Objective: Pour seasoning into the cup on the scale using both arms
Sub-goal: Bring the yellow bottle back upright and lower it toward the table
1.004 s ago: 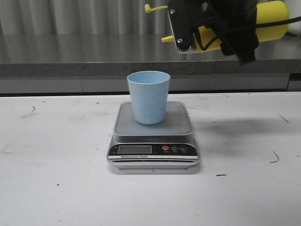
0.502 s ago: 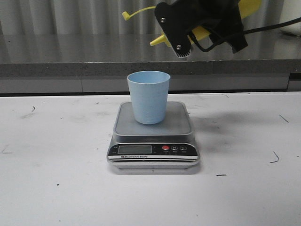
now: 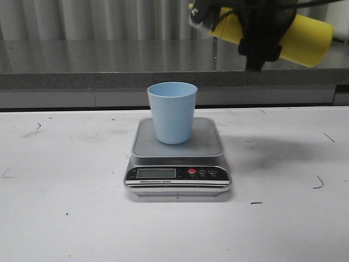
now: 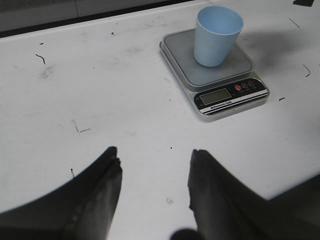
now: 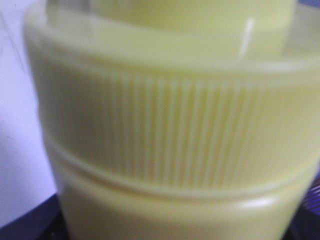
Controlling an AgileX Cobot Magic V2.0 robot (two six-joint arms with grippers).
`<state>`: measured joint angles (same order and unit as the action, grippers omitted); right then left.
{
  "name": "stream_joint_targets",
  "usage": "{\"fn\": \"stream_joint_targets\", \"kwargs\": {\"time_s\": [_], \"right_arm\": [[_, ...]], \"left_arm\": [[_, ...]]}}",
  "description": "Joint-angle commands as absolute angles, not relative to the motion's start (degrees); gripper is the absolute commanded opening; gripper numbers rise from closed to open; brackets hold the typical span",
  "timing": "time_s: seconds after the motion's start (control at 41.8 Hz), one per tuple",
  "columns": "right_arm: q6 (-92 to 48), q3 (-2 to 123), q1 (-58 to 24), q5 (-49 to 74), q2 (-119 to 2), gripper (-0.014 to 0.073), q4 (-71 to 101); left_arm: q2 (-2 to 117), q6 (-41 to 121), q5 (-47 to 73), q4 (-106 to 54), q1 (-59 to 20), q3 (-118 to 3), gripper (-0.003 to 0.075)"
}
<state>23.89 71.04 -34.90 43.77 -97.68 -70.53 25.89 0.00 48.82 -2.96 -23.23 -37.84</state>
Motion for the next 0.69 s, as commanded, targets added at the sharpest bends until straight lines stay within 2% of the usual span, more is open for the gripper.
{"fn": "stream_joint_targets", "kwargs": {"time_s": [0.0, 0.143, 0.335, 0.669], "right_arm": [[26.42, 73.27, -34.21, 45.14, -90.39, 0.0342, -65.05], [26.37, 71.27, -31.39, 40.32, -83.83, 0.0342, -53.75], [26.37, 62.86, -25.14, 25.61, -75.21, 0.0342, -41.99], [26.49, 43.48, -11.05, -4.83, -70.79, 0.0342, -38.05]], "left_arm": [[26.25, -0.9, 45.0, -3.34, -23.16, -39.29, 0.0313], [26.25, -0.9, 45.0, -3.34, -23.16, -39.29, 0.0313], [26.25, -0.9, 44.9, -3.34, -23.16, -39.29, 0.0313], [26.25, -0.9, 44.9, -3.34, -23.16, -39.29, 0.0313]]}}
